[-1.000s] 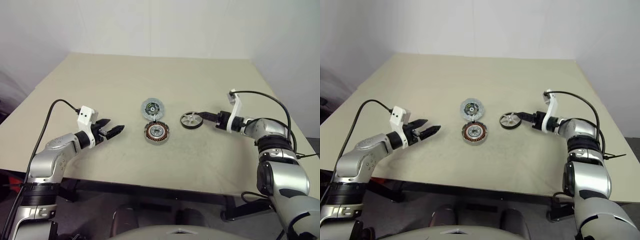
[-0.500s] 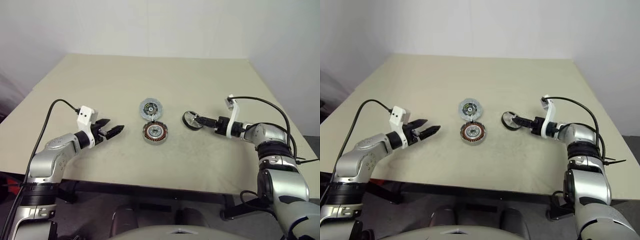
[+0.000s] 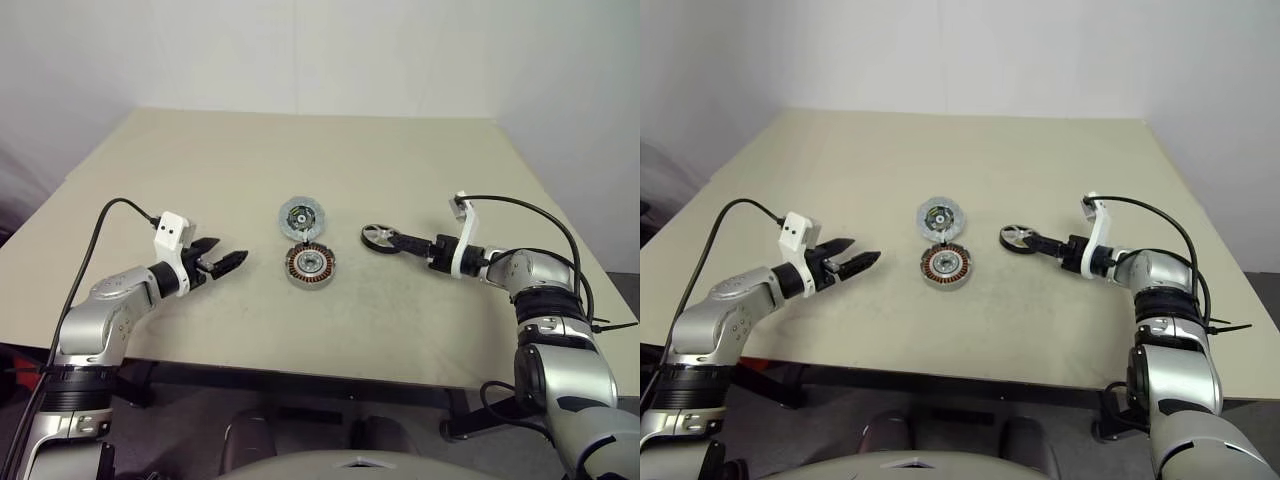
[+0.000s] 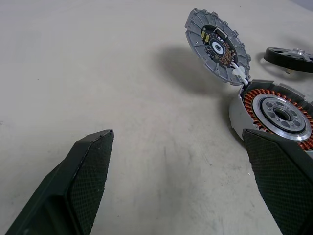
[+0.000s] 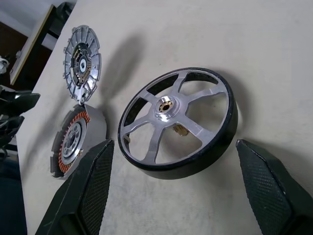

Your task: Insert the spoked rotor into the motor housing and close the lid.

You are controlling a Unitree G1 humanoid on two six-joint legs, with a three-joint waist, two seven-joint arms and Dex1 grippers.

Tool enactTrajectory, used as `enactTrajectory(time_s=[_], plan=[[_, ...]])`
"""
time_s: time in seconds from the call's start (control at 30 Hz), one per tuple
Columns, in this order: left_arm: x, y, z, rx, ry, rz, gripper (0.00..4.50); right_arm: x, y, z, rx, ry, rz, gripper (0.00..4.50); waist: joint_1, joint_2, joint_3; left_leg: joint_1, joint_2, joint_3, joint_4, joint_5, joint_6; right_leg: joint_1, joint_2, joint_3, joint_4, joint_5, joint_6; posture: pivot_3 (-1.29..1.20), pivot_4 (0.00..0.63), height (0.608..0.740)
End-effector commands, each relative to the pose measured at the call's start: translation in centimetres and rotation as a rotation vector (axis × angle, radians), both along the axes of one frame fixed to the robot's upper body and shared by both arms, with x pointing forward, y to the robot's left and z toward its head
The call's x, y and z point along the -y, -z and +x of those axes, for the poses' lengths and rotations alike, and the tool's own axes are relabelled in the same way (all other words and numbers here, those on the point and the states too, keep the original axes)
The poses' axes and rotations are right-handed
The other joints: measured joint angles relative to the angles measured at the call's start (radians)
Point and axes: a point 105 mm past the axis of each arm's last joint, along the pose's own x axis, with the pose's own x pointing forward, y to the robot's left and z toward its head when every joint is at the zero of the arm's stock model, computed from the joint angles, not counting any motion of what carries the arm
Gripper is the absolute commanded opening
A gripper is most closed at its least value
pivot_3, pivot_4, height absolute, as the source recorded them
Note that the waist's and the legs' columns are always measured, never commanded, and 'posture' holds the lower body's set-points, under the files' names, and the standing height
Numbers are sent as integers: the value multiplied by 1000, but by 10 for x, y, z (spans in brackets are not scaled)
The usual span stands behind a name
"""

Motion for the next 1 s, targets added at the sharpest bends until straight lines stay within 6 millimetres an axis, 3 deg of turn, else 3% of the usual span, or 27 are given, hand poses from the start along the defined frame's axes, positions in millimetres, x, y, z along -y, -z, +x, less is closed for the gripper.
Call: enactTrajectory(time_s=[0.03,0.4,0.53,0.8,0.87,1.0], plan=[[-2,-16,4,60,5,16,4500,-12,-1,-3,-31,-8,63,4491,-1,0,0,0,0,0,0,0,0,0,0,0,0,0,0,0,0,740],[-4,-15,4,62,-2,25,4500,-27,7,3,-86,72,103,4491,-8,-2,-1,3,1,0,-2,2,-3,2,2,1,0,0,0,0,0,740],[-5,-15,4,63,-5,28,4500,-26,9,6,-96,102,99,3602,-8,-2,-1,5,1,0,-2,2,-3,3,2,1,0,-2,4,0,0,740],[-6,-14,3,62,-9,28,4500,-28,6,5,-90,88,106,823,-7,-2,-1,4,1,0,-5,2,-4,2,2,1,-1,0,0,0,0,740],[-5,-14,3,61,-9,27,4500,-30,3,4,-81,77,117,407,-3,-2,-2,5,1,0,-5,2,-4,3,2,1,-1,0,0,0,0,740],[-5,-14,3,60,-8,27,4500,-36,-9,7,-74,71,184,375,-2,-2,-1,6,0,0,-5,2,-4,3,2,1,0,0,1,0,0,740]])
